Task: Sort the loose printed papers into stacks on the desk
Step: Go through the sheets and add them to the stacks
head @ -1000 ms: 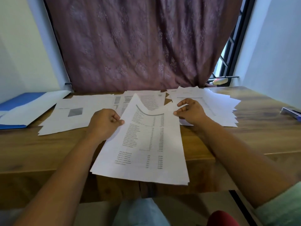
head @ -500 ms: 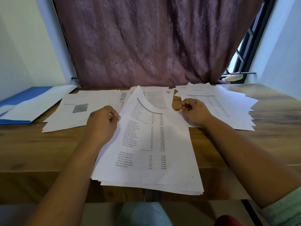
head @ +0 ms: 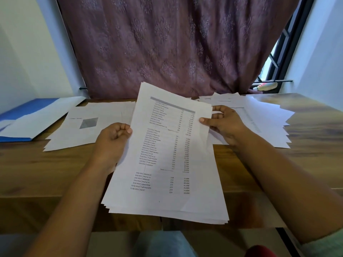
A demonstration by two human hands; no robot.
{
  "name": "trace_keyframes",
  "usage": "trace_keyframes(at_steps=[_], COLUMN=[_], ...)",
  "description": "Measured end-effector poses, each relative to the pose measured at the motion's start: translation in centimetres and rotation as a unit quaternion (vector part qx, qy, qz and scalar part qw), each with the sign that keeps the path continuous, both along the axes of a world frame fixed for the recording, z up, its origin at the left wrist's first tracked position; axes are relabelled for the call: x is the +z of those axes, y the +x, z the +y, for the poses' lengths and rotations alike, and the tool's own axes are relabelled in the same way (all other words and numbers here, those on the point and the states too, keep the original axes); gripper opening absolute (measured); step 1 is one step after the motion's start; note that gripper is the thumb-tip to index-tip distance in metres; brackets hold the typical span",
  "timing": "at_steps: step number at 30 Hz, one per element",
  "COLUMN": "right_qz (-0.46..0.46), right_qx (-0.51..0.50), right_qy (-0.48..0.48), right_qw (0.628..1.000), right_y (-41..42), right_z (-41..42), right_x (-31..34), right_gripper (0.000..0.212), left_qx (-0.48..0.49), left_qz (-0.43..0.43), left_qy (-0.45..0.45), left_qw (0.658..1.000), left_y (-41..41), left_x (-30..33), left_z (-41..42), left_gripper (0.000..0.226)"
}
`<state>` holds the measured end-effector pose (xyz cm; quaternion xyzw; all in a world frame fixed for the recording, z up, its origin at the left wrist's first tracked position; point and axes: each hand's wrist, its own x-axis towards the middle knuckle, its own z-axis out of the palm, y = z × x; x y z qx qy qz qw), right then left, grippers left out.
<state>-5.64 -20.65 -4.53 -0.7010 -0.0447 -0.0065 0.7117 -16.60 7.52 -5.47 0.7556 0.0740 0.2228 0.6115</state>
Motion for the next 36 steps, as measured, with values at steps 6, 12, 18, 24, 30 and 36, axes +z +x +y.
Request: trace_keyframes(at_steps=[6,12,18,24,30,36], right_qz=[-0.048,-0.055,-0.069,-0.076,-0.088,-0.077], right_qx=[-0.054,-0.056,-0.049,-0.068,-0.082,-0.082], right_qy=[-0.027,0.003,-0.034,-0.045,-0.077,-0.081], right_qw=[0.997,0.997,0.996,0.994,0.990,0.990], right_y=[-0.7,-1.2,-0.8,-0.4,-0.2,-0.3], right_z=[-0.1,-0.1,-0.2,-0.2,-0.3,-0.1], right_x=[0.5,0.9,0.8,0.4,0.0,-0.1], right_gripper=[0.042,0.032,0.026,0.018,0.014,0.012], left_qx=[0.018,-0.046,-0.073,-0.084,-0.080,-0.071], left_qz=[0.116,0.145,0.150,0.162,0.159,0.168], left_qy=[0.073,-0.014,-0.052,-0.053,-0.058,-0.051], left_qw=[0.990,0.988,0.985,0.982,0.982,0.982], left_y=[0.7,0.1,0.1,0.2,0.2,0.2], left_x=[-0.8,0.0,-0.1,-0.1,-0.3,-0.2], left_z=[0.4,0.5,1.2,1.7,1.9,1.7], left_gripper=[0.007,0.016,0.019,0.031,0.030,0.028])
